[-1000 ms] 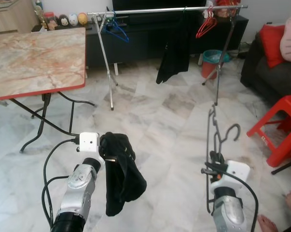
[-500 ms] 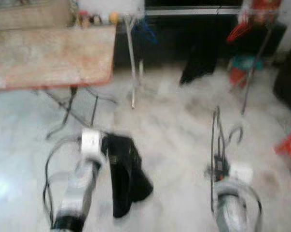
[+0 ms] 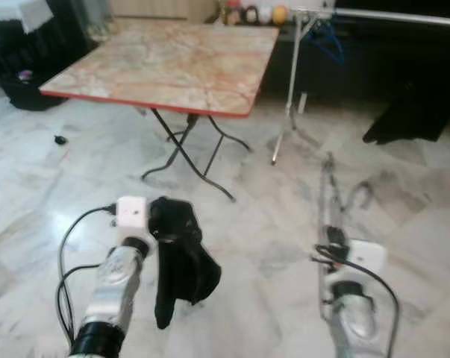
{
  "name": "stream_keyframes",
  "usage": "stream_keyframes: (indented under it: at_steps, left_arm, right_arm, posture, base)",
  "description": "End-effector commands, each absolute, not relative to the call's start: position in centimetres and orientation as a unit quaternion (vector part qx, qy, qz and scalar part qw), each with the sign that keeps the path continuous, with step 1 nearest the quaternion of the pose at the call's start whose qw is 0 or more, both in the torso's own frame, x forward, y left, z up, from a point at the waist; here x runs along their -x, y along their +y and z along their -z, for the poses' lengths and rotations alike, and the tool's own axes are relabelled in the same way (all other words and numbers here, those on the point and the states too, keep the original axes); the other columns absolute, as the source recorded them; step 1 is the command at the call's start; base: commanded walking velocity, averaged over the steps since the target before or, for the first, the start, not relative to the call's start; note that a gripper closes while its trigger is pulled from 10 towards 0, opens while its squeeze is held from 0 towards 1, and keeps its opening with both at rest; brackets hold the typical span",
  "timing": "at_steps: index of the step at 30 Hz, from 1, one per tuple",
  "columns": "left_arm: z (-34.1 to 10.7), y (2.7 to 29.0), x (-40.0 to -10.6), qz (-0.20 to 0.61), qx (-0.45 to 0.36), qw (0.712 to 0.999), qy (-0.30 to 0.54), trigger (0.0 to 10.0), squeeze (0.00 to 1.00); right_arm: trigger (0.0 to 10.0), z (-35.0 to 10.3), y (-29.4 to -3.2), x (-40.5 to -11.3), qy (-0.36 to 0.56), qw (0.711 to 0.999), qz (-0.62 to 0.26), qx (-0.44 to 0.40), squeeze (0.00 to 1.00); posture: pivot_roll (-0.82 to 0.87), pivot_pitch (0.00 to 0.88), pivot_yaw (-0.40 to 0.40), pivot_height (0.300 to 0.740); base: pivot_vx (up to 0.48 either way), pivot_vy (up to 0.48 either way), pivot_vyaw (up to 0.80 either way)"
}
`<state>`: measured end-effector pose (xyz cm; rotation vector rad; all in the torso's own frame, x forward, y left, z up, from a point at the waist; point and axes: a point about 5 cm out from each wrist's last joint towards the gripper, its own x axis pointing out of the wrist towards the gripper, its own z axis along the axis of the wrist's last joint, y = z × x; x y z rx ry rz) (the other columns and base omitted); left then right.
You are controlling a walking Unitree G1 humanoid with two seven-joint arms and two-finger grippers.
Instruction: Hang hanger
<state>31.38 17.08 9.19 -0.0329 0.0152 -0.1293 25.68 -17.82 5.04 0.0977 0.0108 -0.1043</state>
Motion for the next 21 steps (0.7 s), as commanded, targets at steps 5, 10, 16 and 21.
stream_keyframes:
  at_steps: [5, 10, 16, 21]
  left_arm:
    - [-10.07, 16.98, -31.49, 0.068, 0.007, 0.998, -0.006, 10.0, 0.0]
    - [-10.29, 17.04, -31.56, 0.069, 0.004, 0.998, -0.008, 10.0, 0.0]
    - [-10.16, 16.76, -31.45, 0.066, -0.001, 0.998, -0.004, 10.0, 0.0]
    - [-9.99, 16.81, -31.31, 0.059, -0.002, 0.998, -0.001, 10.0, 0.0]
  right_arm:
    - [10.0, -5.35, -18.61, -25.85, 0.003, 0.996, 0.068, -0.056, 0.0]
    - [10.0, -5.41, -18.47, -25.82, 0.003, 0.995, 0.069, -0.067, 0.0]
    - [10.0, -5.54, -18.51, -25.75, 0.004, 0.996, 0.067, -0.063, 0.0]
    - [10.0, -5.47, -18.42, -25.7, 0.008, 0.996, 0.064, -0.06, 0.0]
  posture:
    - [-0.02, 0.0, 0.034, 0.74]
    - [-0.02, 0.0, 0.032, 0.74]
    - [-0.02, 0.0, 0.028, 0.74]
    - [-0.02, 0.0, 0.026, 0.74]
  base:
    - [0.0, 0.0, 0.32]
    - [0.0, 0.0, 0.0]
    - [0.0, 0.0, 0.0]
    - [0.0, 0.0, 0.0]
